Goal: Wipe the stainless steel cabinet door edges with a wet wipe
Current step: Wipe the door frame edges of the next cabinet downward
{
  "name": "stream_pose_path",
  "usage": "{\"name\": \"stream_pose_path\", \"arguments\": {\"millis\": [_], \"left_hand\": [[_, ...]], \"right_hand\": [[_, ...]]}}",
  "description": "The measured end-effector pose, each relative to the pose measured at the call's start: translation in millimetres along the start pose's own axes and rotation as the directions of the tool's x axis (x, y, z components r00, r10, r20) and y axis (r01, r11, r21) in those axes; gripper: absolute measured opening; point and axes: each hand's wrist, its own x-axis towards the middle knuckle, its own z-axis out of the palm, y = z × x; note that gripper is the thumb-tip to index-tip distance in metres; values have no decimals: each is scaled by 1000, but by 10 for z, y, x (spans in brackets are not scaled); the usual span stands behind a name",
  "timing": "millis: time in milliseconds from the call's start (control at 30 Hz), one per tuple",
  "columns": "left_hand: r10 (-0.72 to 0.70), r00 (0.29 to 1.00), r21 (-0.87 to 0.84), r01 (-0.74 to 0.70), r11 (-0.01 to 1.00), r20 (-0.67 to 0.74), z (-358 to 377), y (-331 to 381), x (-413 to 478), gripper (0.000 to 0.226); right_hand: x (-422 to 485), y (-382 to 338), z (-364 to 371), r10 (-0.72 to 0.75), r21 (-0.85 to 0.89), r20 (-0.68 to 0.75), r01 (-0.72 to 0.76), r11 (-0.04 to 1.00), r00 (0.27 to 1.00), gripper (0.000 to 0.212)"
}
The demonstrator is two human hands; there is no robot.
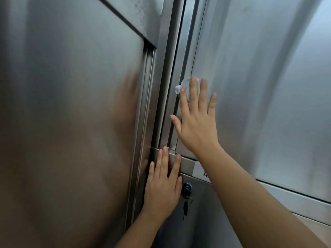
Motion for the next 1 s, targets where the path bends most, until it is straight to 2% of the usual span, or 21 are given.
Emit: {"name": "stream_pose_path", "arguments": {"millis": [200,467,733,867,1000], "left_hand": [[-17,999,-8,17,1000,41,32,-34,-114,56],[-6,997,-42,9,999,75,-4,-67,-133,57],[28,995,-106,-17,994,98,-40,-119,-146,54],[33,995,-88,-25,996,92,-37,-113,-142,55],[31,995,-61,-25,998,98,-39,-113,-142,57]], "right_hand": [[-218,-103,103,-3,-20,20,3,1000,1000,71],[-344,-84,148,-71,-166,-1,70,984,997,71],[-877,-90,224,-348,-209,144,373,904,926,71],[-662,148,79,-497,-290,169,525,800,851,69],[-213,364,-49,-506,-248,88,511,823,858,64]]}}
